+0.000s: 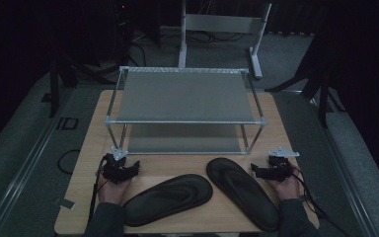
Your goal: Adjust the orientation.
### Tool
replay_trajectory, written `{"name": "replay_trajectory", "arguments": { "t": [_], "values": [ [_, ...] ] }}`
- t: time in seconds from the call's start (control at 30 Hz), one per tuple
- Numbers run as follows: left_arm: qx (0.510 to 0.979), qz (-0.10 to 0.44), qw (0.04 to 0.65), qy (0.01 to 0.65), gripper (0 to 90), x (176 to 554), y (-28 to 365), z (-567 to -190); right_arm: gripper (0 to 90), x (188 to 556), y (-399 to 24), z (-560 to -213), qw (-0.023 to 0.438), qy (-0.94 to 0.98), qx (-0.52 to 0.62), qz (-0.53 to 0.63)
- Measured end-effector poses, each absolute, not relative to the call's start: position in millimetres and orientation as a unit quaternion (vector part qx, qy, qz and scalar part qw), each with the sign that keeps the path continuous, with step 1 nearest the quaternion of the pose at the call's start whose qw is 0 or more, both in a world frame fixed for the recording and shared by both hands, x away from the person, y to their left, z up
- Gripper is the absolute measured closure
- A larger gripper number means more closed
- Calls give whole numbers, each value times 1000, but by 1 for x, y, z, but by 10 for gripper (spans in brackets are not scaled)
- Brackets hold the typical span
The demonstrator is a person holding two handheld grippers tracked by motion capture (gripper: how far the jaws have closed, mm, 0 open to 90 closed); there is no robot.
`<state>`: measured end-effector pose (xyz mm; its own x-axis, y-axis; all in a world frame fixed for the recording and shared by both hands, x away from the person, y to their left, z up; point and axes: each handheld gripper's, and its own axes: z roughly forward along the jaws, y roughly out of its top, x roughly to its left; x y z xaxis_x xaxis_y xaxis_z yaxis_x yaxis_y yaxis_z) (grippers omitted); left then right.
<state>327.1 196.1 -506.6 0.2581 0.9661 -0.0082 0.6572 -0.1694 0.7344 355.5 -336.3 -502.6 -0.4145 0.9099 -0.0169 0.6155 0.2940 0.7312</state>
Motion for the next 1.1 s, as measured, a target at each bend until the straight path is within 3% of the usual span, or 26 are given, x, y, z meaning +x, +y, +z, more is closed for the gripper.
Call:
{"name": "replay_trajectory", "arguments": {
  "t": [0.37, 0.6, 0.7, 0.73, 0.77, 0.8, 0.83, 1.1],
  "values": [
    [725, 216, 367, 541, 403, 319, 199, -492, 118, 355, -336, -503, 220, 778, 488, 330],
    [740, 199, 398, 505, 417, 307, 196, -476, 152, 357, -337, -500, 211, 786, 482, 324],
    [745, 201, 402, 493, 431, 303, 193, -473, 196, 357, -337, -499, 209, 788, 478, 325],
    [748, 203, 402, 487, 435, 301, 192, -471, 324, 355, -337, -498, 208, 790, 473, 330],
    [752, 204, 401, 482, 435, 299, 190, -469, 324, 355, -337, -498, 208, 790, 473, 330],
    [758, 205, 401, 472, 454, 295, 189, -466, 419, 354, -336, -497, 209, 791, 468, 335],
    [758, 205, 401, 472, 456, 295, 189, -466, 442, 354, -335, -497, 209, 791, 466, 337],
    [777, 206, 409, 432, 473, 283, 176, -451, 460, 353, -323, -491, 217, 798, 441, 348]
  ]
}}
